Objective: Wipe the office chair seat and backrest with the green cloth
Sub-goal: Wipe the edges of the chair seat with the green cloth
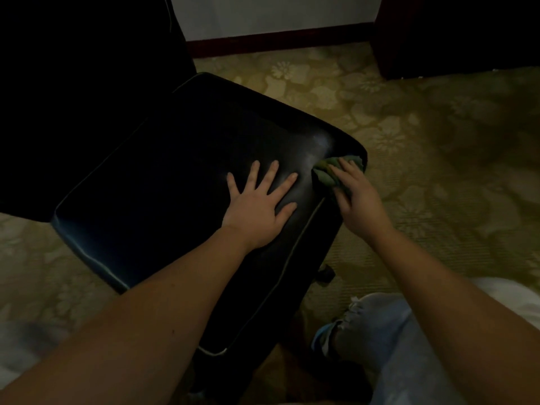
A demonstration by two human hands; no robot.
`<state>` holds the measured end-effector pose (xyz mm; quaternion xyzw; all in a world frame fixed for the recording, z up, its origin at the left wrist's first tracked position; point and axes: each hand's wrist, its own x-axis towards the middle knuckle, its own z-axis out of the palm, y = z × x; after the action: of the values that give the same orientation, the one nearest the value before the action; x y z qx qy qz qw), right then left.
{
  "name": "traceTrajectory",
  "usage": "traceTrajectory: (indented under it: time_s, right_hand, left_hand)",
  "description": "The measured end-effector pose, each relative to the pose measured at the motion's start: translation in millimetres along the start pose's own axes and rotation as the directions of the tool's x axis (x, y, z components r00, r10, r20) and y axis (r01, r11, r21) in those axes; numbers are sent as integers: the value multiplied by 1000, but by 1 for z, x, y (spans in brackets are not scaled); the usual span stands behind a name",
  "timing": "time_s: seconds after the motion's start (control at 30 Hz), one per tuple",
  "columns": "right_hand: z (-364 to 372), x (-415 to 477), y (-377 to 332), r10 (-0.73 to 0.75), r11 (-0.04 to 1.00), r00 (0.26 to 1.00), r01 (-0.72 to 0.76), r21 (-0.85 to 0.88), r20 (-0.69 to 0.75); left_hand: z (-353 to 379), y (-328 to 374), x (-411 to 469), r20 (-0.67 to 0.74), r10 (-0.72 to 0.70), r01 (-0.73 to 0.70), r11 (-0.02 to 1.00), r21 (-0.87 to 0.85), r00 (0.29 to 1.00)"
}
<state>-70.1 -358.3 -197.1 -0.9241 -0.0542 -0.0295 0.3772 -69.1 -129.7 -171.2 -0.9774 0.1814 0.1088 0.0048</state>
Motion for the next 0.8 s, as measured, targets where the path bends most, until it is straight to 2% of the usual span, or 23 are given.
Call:
traceTrajectory:
  time_s: [0.13, 0.53, 0.8]
  right_hand:
    - [2, 6, -1, 73, 997, 997, -72, 35, -27]
    - [-1, 1, -1, -30, 1000, 999, 29, 7, 34]
    - [3, 2, -10, 74, 995, 997, -75, 62, 16]
  left_hand:
    - [1, 2, 4, -12, -20, 20, 1000, -8, 1000]
    - [3, 6, 10, -40, -60, 60, 998, 1, 997]
    - [1, 8, 11, -40, -70, 69, 997, -18, 997]
